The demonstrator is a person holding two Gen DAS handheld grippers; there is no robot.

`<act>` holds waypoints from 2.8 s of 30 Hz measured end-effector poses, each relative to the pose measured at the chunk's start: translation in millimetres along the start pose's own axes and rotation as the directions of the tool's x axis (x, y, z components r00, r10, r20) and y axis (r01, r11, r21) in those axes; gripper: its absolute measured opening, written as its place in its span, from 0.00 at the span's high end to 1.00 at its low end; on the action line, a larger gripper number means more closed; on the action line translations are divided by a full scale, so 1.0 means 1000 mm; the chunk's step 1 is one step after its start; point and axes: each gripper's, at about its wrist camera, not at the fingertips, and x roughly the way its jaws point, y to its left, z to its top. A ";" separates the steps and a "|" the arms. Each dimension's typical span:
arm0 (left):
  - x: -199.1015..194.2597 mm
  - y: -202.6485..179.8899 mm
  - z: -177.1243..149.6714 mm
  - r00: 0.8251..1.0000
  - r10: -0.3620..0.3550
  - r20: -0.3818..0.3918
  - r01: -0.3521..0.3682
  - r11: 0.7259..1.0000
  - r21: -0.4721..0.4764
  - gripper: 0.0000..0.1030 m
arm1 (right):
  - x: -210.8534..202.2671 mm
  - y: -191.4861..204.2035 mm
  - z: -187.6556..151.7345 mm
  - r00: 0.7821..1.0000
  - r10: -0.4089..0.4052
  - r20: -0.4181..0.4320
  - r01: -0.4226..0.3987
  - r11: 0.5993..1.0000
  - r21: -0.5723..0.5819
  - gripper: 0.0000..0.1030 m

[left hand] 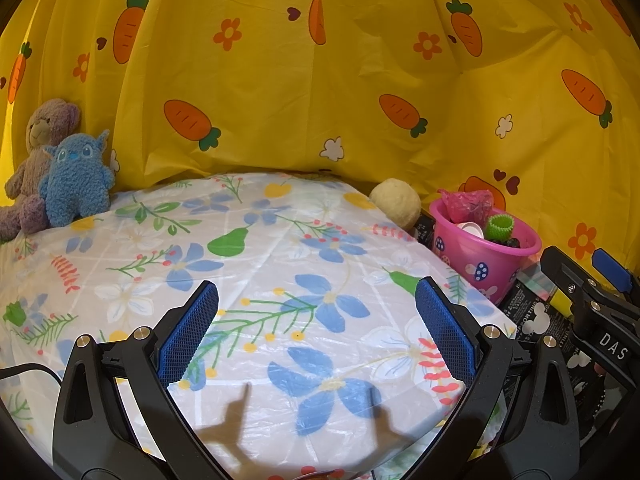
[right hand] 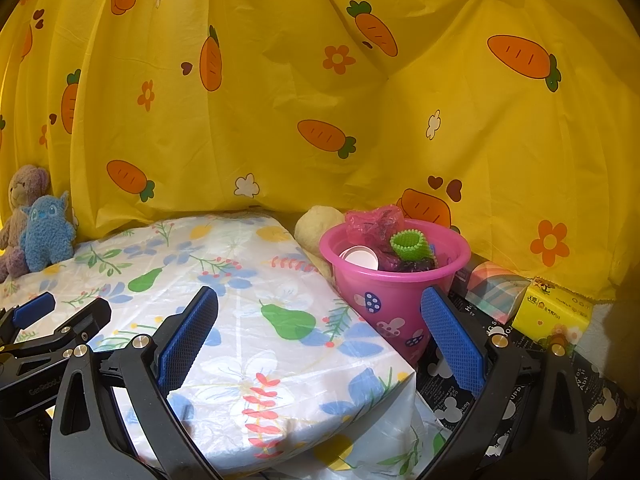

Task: Collect trash

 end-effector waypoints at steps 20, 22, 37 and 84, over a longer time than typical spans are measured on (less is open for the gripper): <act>0.000 0.001 -0.001 1.000 0.000 -0.001 0.000 1.000 0.001 0.05 | 0.000 0.001 -0.001 1.000 0.000 0.000 0.000 1.000 0.000 0.05; 0.000 0.001 -0.001 1.000 0.000 -0.001 0.000 1.000 0.002 0.05 | 0.000 0.000 0.000 1.000 -0.001 0.000 0.001 1.000 0.001 0.05; -0.001 0.003 0.000 1.000 -0.001 0.000 0.001 1.000 0.003 0.05 | 0.000 0.003 -0.001 1.000 0.002 0.006 -0.002 1.000 -0.001 0.05; -0.002 0.006 0.000 1.000 0.002 0.002 -0.002 1.000 0.007 0.05 | 0.001 0.004 0.002 1.000 0.008 0.008 -0.008 1.000 -0.003 0.05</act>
